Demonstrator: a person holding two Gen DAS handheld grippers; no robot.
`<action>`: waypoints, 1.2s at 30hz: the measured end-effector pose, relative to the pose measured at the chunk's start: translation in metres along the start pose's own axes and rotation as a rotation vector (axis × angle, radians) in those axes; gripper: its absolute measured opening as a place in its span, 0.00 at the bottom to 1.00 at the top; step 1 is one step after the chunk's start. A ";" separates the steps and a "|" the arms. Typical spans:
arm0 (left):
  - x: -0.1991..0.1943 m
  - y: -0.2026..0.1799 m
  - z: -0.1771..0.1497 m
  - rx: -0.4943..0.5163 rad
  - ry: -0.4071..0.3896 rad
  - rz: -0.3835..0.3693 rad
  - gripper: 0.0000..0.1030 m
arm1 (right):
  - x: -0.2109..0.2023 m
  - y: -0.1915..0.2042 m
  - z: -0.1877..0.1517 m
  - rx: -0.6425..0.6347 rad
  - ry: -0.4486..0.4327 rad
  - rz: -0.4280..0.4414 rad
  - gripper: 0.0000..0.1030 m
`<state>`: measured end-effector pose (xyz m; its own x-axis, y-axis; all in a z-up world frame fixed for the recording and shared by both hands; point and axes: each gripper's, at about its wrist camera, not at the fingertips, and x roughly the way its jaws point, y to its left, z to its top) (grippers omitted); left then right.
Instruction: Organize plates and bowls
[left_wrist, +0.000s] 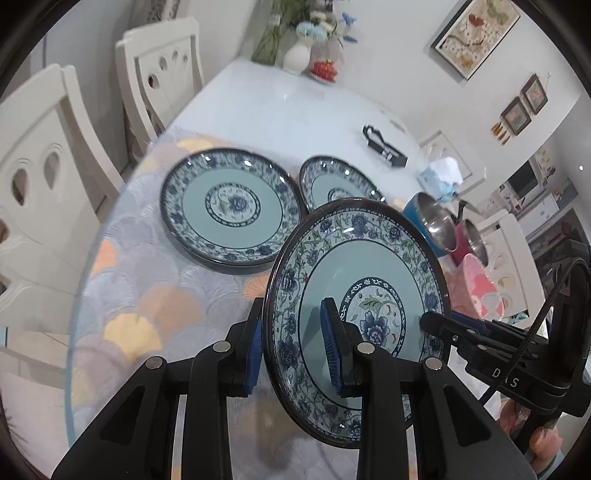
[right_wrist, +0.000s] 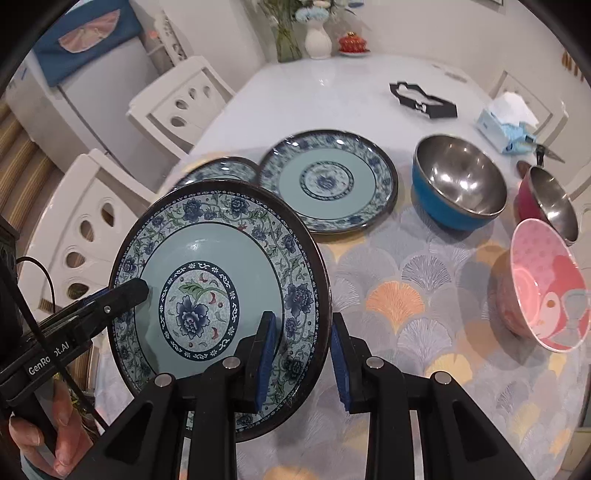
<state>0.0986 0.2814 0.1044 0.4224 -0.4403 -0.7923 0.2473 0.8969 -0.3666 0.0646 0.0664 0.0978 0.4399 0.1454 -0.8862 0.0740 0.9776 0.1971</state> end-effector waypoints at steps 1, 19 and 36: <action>-0.008 0.000 -0.003 -0.003 -0.011 0.002 0.25 | -0.006 0.003 -0.003 -0.006 -0.003 0.004 0.28; 0.000 0.028 -0.082 -0.055 0.093 0.096 0.25 | 0.032 0.024 -0.083 -0.048 0.177 0.045 0.28; 0.023 0.036 -0.102 -0.041 0.150 0.120 0.25 | 0.054 0.017 -0.104 -0.029 0.238 0.033 0.28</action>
<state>0.0282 0.3077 0.0230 0.3111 -0.3222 -0.8941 0.1664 0.9447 -0.2825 -0.0039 0.1065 0.0092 0.2179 0.2055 -0.9541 0.0361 0.9752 0.2183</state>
